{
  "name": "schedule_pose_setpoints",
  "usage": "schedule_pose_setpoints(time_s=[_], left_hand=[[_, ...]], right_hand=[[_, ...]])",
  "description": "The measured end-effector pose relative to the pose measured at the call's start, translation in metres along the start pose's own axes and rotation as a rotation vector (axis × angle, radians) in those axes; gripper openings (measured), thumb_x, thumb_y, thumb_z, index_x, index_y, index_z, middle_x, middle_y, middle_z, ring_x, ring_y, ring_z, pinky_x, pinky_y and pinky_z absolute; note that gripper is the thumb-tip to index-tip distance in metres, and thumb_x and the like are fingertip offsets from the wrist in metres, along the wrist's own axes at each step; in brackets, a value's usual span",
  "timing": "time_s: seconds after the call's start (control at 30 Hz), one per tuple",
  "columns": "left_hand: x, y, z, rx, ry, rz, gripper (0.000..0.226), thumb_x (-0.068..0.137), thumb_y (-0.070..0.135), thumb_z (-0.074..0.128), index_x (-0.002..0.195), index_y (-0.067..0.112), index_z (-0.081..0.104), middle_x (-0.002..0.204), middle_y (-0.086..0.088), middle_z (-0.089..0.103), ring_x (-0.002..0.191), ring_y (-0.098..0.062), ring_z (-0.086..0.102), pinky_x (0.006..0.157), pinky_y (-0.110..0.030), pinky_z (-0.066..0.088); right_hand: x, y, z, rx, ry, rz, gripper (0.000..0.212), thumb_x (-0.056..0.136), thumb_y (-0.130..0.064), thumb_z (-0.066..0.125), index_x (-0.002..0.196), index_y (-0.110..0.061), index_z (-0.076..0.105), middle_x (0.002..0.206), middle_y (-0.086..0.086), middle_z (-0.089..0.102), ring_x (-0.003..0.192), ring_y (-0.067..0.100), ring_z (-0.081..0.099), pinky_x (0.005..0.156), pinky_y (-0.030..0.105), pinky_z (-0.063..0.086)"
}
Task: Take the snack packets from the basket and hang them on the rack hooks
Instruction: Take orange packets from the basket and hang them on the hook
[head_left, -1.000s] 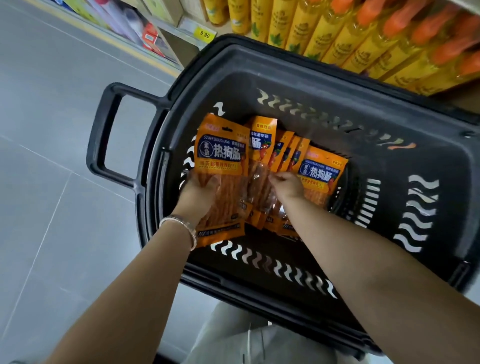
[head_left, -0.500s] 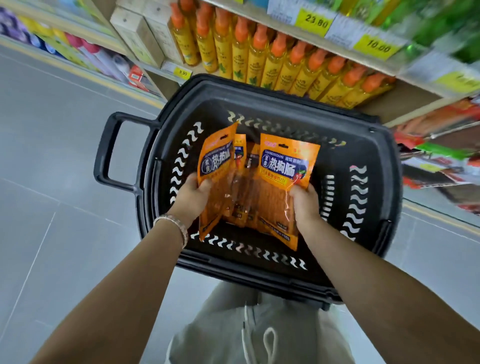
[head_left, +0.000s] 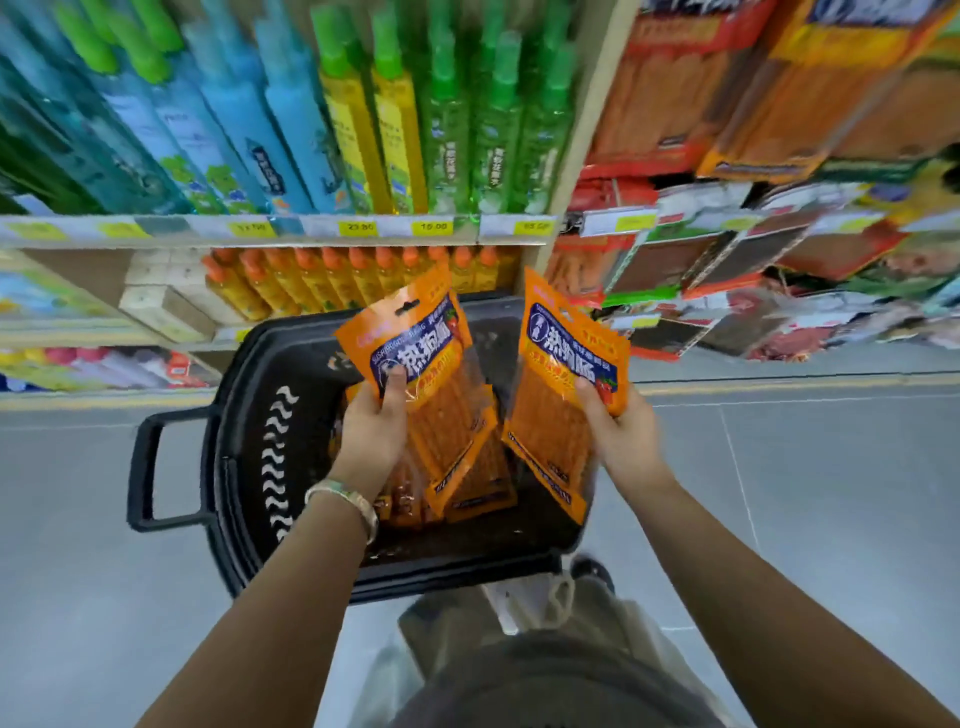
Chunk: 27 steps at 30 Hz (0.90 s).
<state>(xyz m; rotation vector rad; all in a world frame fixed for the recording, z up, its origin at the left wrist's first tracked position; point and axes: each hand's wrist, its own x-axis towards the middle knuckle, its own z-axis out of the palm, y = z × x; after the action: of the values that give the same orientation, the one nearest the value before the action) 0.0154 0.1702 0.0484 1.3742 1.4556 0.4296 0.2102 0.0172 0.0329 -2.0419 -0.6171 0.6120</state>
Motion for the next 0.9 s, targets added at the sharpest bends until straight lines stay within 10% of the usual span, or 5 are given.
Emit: schedule_pose_setpoints(time_s=[0.17, 0.33, 0.6, 0.77, 0.9], left_hand=[[-0.032, 0.054, 0.056, 0.053, -0.076, 0.172, 0.027, 0.097, 0.041, 0.044, 0.104, 0.018, 0.055, 0.083, 0.005, 0.058, 0.077, -0.014, 0.057, 0.070, -0.033, 0.041], [-0.072, 0.108, 0.130, -0.037, -0.142, 0.292, 0.025, 0.097, 0.029, 0.049, 0.111, 0.014, 0.063, 0.103, -0.002, 0.063, 0.098, -0.019, 0.057, 0.082, -0.028, 0.038], [-0.129, 0.205, 0.220, -0.260, 0.039, 0.473, 0.031, 0.094, 0.045, 0.049, 0.080, 0.021, 0.062, 0.076, 0.004, 0.061, 0.068, -0.007, 0.054, 0.060, -0.017, 0.039], [-0.148, 0.274, 0.230, -0.412, 0.043, 0.658, 0.018, 0.092, 0.038, 0.057, 0.081, 0.026, 0.066, 0.076, 0.019, 0.066, 0.072, 0.008, 0.060, 0.065, -0.006, 0.043], [-0.153, 0.329, 0.218, -0.453, -0.043, 0.742, 0.008, 0.085, 0.044, 0.065, 0.079, 0.047, 0.069, 0.083, 0.017, 0.073, 0.080, -0.007, 0.071, 0.068, -0.029, 0.055]], right_hand=[[-0.016, 0.014, -0.087, 0.093, 0.206, -0.001, 0.018, 0.094, -0.031, 0.055, 0.108, -0.023, 0.061, 0.100, -0.001, 0.065, 0.095, 0.013, 0.058, 0.077, 0.024, 0.041], [-0.007, 0.024, -0.183, 0.216, 0.229, -0.029, 0.013, 0.095, -0.028, 0.053, 0.106, -0.031, 0.060, 0.101, -0.012, 0.066, 0.096, 0.002, 0.059, 0.087, 0.023, 0.043], [0.043, 0.012, -0.336, 0.045, 0.343, -0.282, 0.031, 0.096, -0.043, 0.046, 0.069, -0.030, 0.053, 0.054, -0.018, 0.054, 0.055, -0.005, 0.050, 0.050, 0.013, 0.033], [0.078, -0.032, -0.392, 0.076, 0.336, -0.453, 0.020, 0.098, -0.036, 0.044, 0.109, -0.027, 0.058, 0.096, -0.008, 0.067, 0.081, -0.001, 0.060, 0.066, 0.021, 0.045], [0.109, -0.082, -0.418, 0.107, 0.374, -0.583, 0.019, 0.098, -0.037, 0.044, 0.110, -0.032, 0.057, 0.099, -0.017, 0.062, 0.092, 0.001, 0.058, 0.075, 0.020, 0.043]])
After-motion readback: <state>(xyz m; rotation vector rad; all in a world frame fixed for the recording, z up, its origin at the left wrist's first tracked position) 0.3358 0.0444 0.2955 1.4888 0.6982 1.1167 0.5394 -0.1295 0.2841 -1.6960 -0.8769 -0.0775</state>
